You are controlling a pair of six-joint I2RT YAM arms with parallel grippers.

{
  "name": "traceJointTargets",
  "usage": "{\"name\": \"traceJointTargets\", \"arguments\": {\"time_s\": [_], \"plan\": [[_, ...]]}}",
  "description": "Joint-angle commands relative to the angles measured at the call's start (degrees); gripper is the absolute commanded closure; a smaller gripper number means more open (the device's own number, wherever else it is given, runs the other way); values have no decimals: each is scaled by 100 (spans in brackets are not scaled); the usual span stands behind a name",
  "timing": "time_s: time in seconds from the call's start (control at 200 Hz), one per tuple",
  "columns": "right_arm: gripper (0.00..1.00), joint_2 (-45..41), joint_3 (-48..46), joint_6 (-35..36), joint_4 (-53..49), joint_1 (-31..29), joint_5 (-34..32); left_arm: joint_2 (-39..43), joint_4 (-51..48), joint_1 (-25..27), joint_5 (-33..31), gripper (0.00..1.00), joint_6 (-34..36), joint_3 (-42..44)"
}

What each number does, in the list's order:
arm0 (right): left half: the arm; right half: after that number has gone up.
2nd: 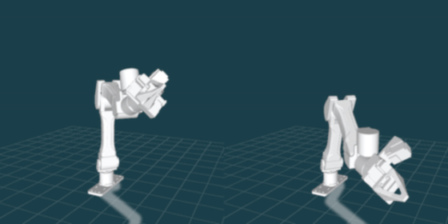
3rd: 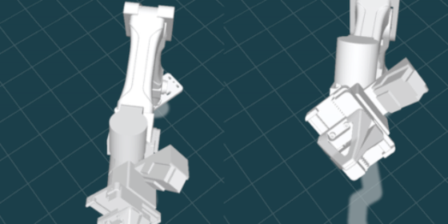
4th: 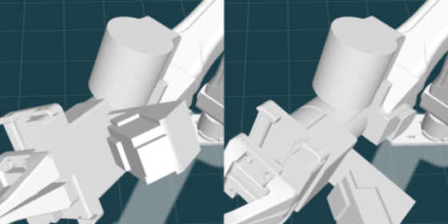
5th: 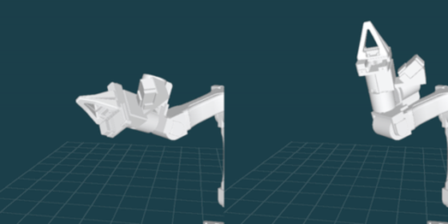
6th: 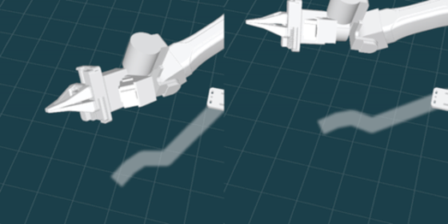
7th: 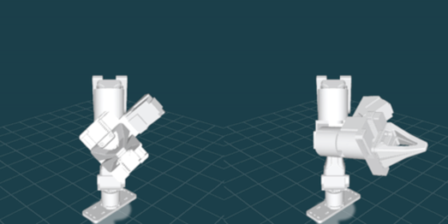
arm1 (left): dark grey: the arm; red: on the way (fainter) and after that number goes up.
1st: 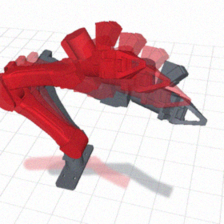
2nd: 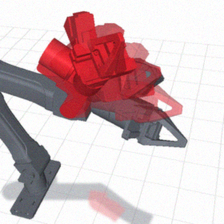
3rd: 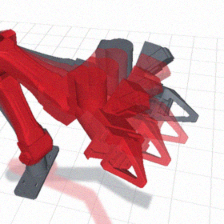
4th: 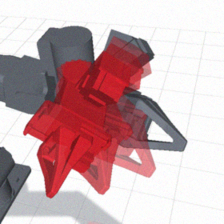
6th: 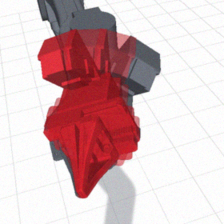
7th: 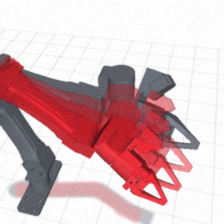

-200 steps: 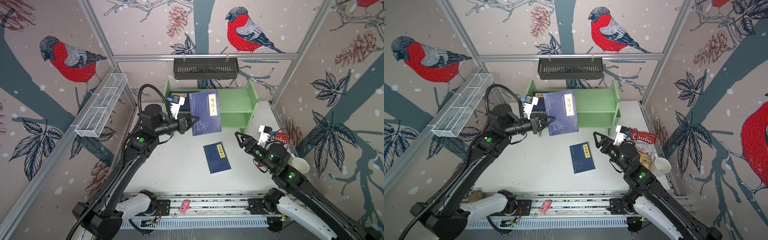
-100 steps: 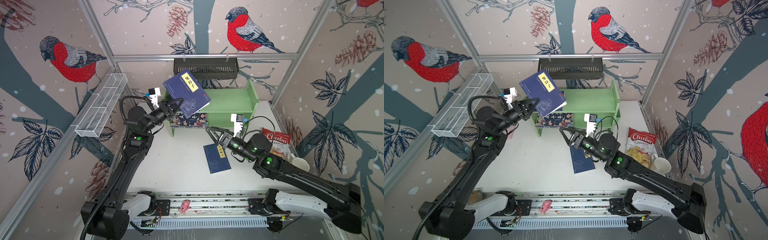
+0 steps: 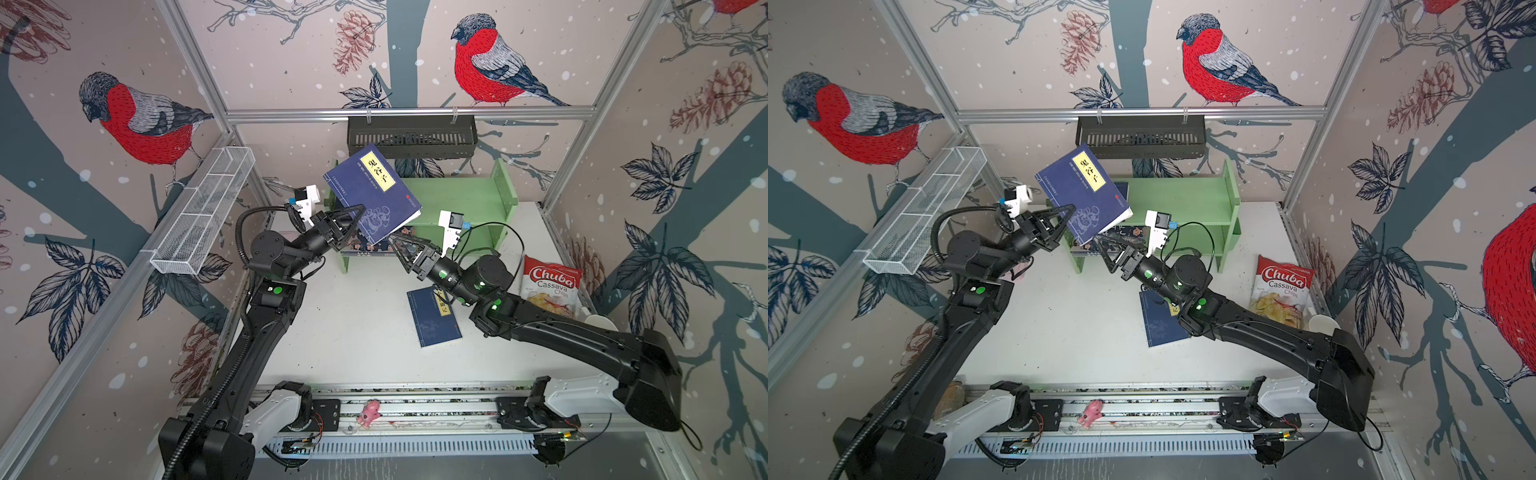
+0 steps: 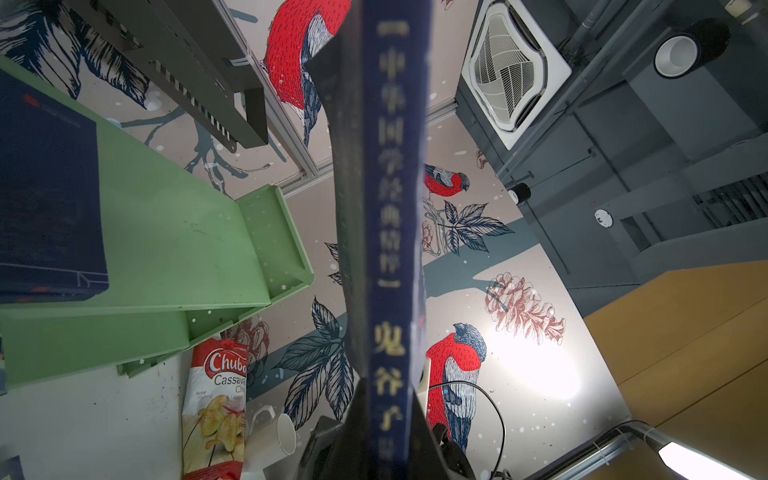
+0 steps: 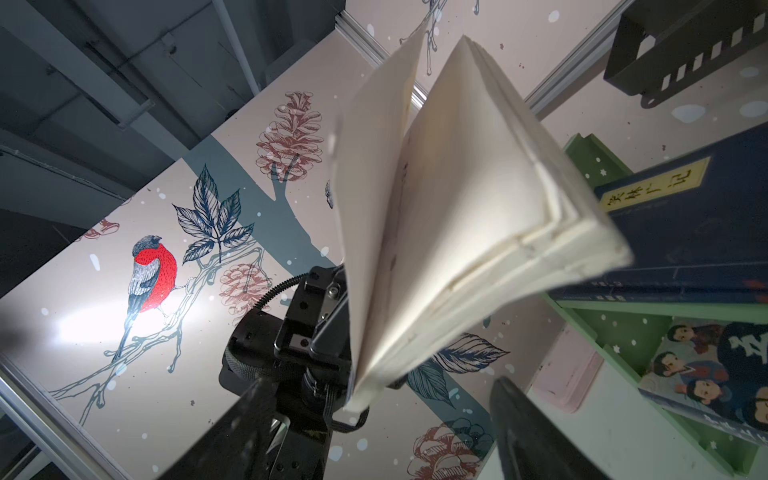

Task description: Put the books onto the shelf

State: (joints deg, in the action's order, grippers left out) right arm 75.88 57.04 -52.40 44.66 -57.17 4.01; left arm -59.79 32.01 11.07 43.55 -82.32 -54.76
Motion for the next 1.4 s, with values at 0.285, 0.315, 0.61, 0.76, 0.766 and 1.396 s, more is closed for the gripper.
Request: {"name": "traceJointTargets", "arguments": {"time_s": [0.285, 0.315, 0.61, 0.76, 0.766, 1.396], "plan": [[38, 506, 420, -239, 753, 197, -33, 235, 453, 9, 13, 100, -188, 302], [42, 541, 459, -267, 723, 231, 12, 261, 445, 17, 12, 100, -187, 323], [92, 518, 469, -334, 542, 346, 195, 400, 314, 53, 22, 100, -99, 440], [98, 332, 497, -334, 112, 449, 424, 421, 287, 45, 57, 100, 75, 442], [98, 318, 499, -329, 90, 451, 433, 423, 279, 45, 57, 100, 89, 441], [99, -1783, 445, 379, -3403, 2161, 3808, 439, -463, -523, 1634, 12, 2250, 45]]}}
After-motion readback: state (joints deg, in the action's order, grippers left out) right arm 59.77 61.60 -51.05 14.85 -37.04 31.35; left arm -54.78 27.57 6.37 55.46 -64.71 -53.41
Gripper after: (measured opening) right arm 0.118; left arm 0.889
